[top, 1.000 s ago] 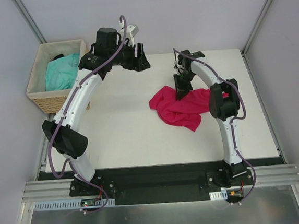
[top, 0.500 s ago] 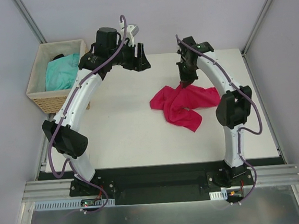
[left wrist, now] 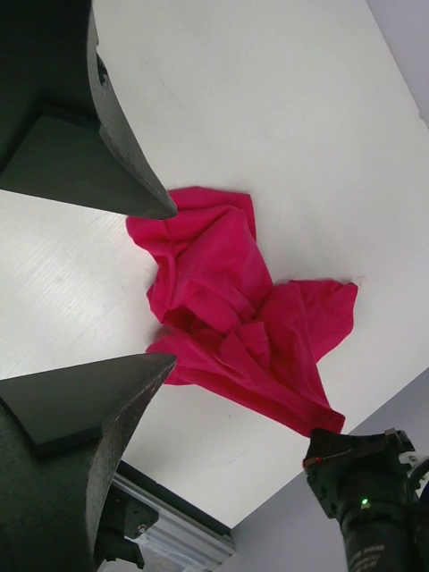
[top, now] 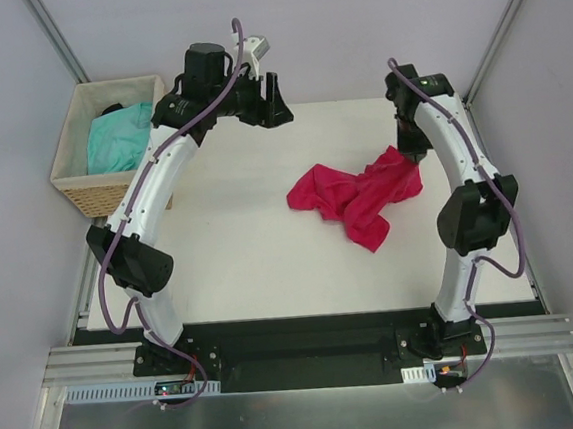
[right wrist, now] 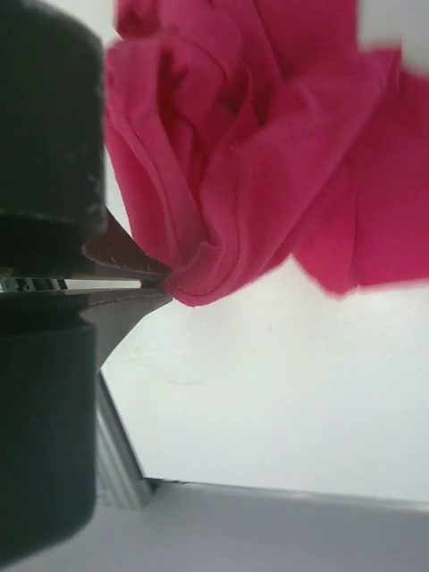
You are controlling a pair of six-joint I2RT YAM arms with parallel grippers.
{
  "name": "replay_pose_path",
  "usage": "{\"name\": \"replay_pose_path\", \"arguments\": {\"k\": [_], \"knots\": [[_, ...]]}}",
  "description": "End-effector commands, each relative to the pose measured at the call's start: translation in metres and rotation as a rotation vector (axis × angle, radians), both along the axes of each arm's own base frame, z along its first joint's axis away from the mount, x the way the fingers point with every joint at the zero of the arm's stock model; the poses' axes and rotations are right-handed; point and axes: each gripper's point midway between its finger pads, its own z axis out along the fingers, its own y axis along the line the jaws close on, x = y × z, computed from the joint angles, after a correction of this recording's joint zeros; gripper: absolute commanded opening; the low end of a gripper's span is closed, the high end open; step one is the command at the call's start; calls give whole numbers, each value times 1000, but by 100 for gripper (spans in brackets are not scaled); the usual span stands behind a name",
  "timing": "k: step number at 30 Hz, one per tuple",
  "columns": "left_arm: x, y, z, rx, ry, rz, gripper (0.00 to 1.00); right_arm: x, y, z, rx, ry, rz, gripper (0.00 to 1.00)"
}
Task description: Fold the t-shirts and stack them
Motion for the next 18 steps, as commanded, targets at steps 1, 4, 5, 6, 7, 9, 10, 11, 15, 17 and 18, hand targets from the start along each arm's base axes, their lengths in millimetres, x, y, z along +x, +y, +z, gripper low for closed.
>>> {"name": "replay_pose_path", "arguments": {"k": [1,4,5,6,7,9,10,11,15,17,18], "knots": [[-3,2,35,-48,-77,-14,61,-82,-95,-12,-129,315,-290,1],[-3,3,42,-54,-93,-12,62,-95,-116,-26,-112,363,-378,1],[-2,3,44,-53,-100,-10,62,-96,-118,-32,-111,369,-383,1],[-1,4,43,-47,-102,1,63,-96,-118,-33,-107,369,-386,4],[1,4,42,-44,-103,3,64,-95,-112,-33,-72,356,-384,17],[2,4,37,-41,-90,6,66,-87,-101,-28,-16,301,-381,34],[6,3,30,-34,-76,10,68,-84,-89,-22,43,264,-368,56],[8,2,19,-29,-41,20,69,-78,-83,-17,67,228,-359,71],[19,0,-45,31,126,57,70,-52,-36,5,215,89,-267,87],[21,3,-100,99,280,100,63,-35,-11,11,327,0,-212,85],[22,2,-128,130,350,108,62,-31,-1,9,367,-13,-194,84]]}}
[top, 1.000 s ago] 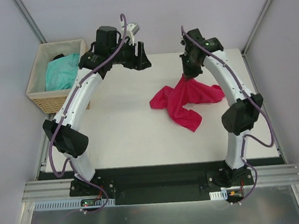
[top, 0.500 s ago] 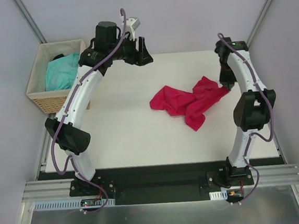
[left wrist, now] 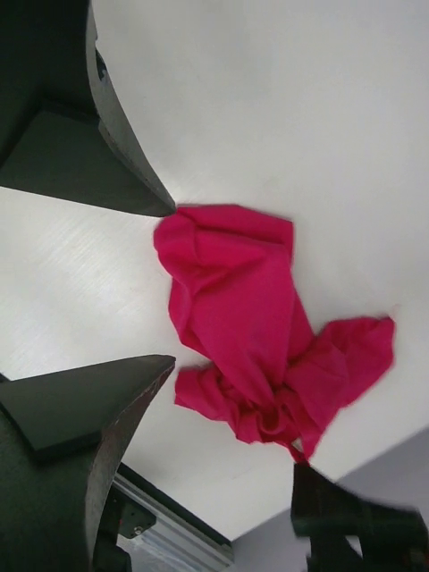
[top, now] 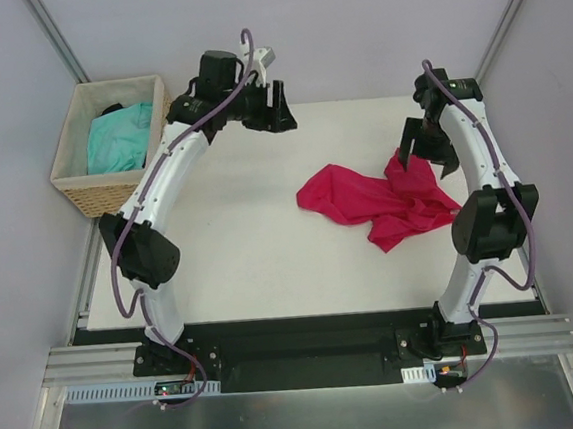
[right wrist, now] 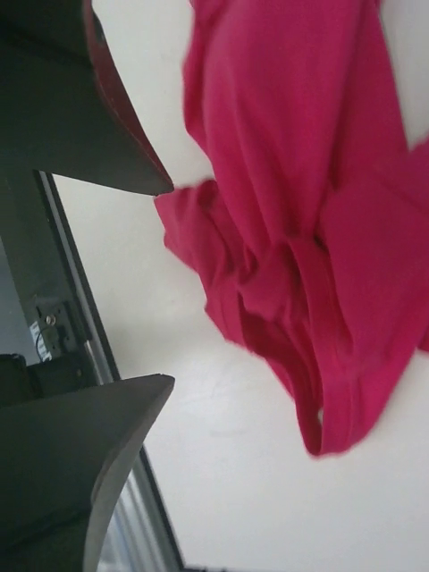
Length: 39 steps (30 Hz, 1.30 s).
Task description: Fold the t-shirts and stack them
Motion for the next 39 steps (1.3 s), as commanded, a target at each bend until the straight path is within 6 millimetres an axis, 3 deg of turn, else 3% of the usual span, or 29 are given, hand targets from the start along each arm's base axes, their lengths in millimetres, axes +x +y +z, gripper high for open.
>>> {"name": "replay_pose_path", "arguments": {"k": [1,6,9,16,32,37,39], "knots": [[7,7,-116,131,314,85,61,3,65,31,284,-147,71,82],[6,5,-212,278,461,119,62,10,95,22,378,-116,114,75],[3,-3,-241,273,550,117,61,15,100,25,395,-125,141,73],[-7,-15,-260,285,596,94,61,15,101,26,397,-114,160,72],[-14,-41,-269,240,618,20,59,9,92,29,351,-120,177,65],[-11,-47,-271,219,620,6,57,8,92,30,351,-123,183,65],[-12,-51,-272,209,627,-4,51,8,92,32,352,-129,186,65]]}}
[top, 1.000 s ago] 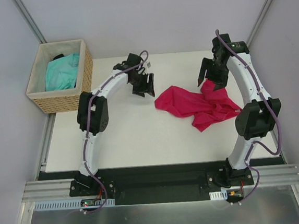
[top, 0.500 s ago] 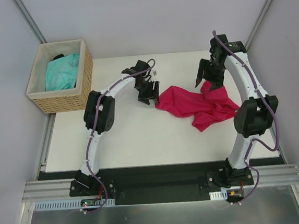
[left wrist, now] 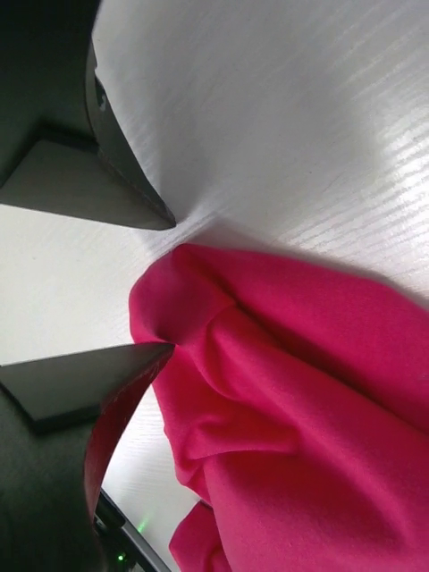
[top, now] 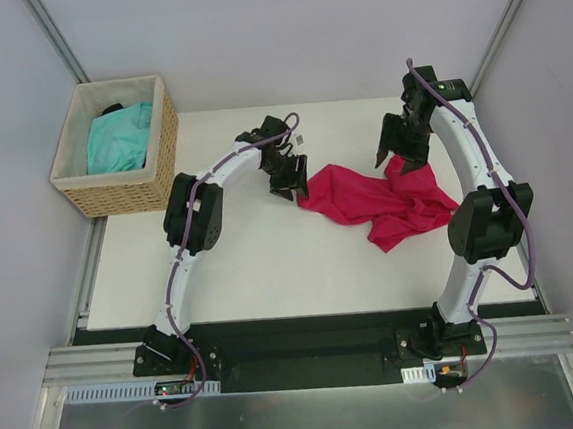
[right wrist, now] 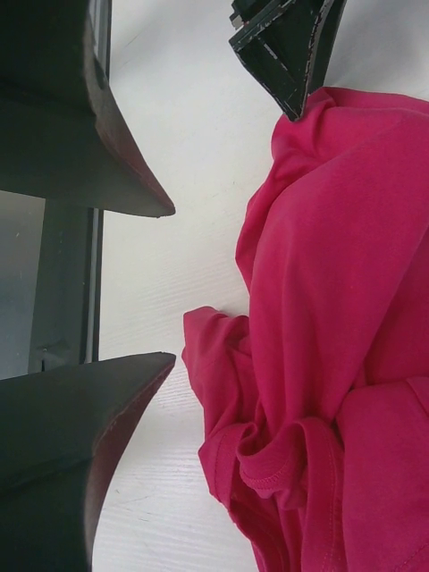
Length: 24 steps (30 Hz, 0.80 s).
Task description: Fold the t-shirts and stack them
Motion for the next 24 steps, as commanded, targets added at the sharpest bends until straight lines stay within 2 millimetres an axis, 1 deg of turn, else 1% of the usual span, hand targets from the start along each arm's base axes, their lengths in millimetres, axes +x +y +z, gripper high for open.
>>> {"name": "replay_pose_path", "arguments": {"k": [1,3,4,5,6,7,8,9,10,11,12,13,14,15,16,17,18,19,20,21,22,23,24], "knots": [[2,-20,12,-70,-9,-24,50,-6,-2,23,-4,-53,14,65],[0,-24,11,-79,-2,-34,49,-6,-1,24,-5,-60,22,65],[1,-26,11,-85,-5,-38,41,-6,-2,25,-5,-63,22,65],[1,-26,10,-83,-5,-40,37,-6,-3,27,-8,-67,22,65],[0,-28,10,-87,-5,-42,29,-6,-2,27,-10,-67,26,65],[-1,-29,10,-91,-1,-46,15,-7,-3,27,-11,-66,27,65],[0,-28,9,-89,1,-43,6,-8,-3,27,-11,-65,27,65],[-1,-28,9,-87,-1,-43,0,-8,-3,28,-11,-68,29,64],[-1,-28,9,-80,-6,-41,0,-7,-2,27,-11,-66,30,64],[1,-26,13,-72,-19,-34,0,-7,-2,27,-7,-66,29,64],[2,-22,14,-48,-24,-16,0,-7,-2,27,-7,-64,29,63],[13,-8,16,35,-76,38,0,-7,-1,27,-4,-64,31,63],[8,7,16,116,-54,76,0,-7,0,27,-5,-63,36,62],[18,20,26,185,-98,123,0,-7,0,27,-5,-63,36,62],[24,33,40,246,-139,159,0,-7,1,27,-5,-66,42,61],[38,67,47,404,-208,250,0,-7,2,27,-3,-66,46,61],[36,87,61,476,-211,286,0,-6,2,27,-3,-67,49,61],[35,103,78,512,-229,322,0,-4,3,30,-3,-76,55,63],[41,128,88,559,-244,398,0,-4,3,29,-2,-73,57,64],[36,140,90,579,-226,417,0,-3,4,28,-1,-72,60,65],[34,150,108,566,-247,449,0,-2,4,29,-1,-77,64,66],[34,169,113,583,-246,497,0,0,6,30,6,-86,70,66],[28,179,110,602,-230,505,0,1,7,28,11,-79,71,67]]}}
